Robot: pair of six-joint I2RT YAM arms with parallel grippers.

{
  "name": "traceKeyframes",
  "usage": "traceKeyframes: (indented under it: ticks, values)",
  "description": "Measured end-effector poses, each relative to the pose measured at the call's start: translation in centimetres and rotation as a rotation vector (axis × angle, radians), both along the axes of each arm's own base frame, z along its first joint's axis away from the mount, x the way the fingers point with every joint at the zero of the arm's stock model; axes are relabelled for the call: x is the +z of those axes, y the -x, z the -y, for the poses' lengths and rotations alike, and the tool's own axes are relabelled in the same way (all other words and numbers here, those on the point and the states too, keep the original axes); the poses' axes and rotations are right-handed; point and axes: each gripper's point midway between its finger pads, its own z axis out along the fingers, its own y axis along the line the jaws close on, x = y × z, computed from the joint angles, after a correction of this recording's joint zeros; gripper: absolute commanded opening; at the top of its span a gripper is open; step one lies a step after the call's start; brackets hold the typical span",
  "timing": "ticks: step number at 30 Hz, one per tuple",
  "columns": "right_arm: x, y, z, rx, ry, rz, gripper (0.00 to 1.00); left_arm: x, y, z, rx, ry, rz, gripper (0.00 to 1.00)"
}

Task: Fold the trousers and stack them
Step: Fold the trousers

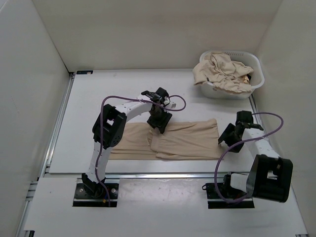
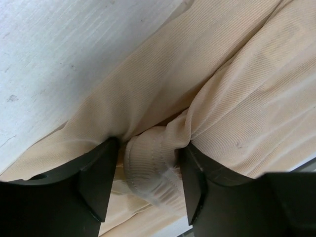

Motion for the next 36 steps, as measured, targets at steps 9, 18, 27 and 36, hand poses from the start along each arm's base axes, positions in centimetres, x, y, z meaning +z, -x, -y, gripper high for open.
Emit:
traceKeyframes:
  ticks: [9,18,27,36]
  values:
    - [-1.3,-4.6,-1.6,0.082,-0.125,0.017,0.61,0.4,-0.3,-0.5,0.007,-0.026,0.008,0.80]
    - [-2.0,-5.4,-3.3,0.113,-0.231,0.051,0.00,0.9,-2.0,-2.5,0.062,-0.053,0.024,0.87]
    - [-0.9,-4.5,-2.5,0.056,-0.255,0.037,0.00,5.2,-3.8,-9.4,0.223,-0.063,0.039,1.00]
    - [15.9,-9.4,2.6,0.055,0.023,0.338,0.00,6.2,-0.1,-23.4,0.516,-0.220,0.038,1.00]
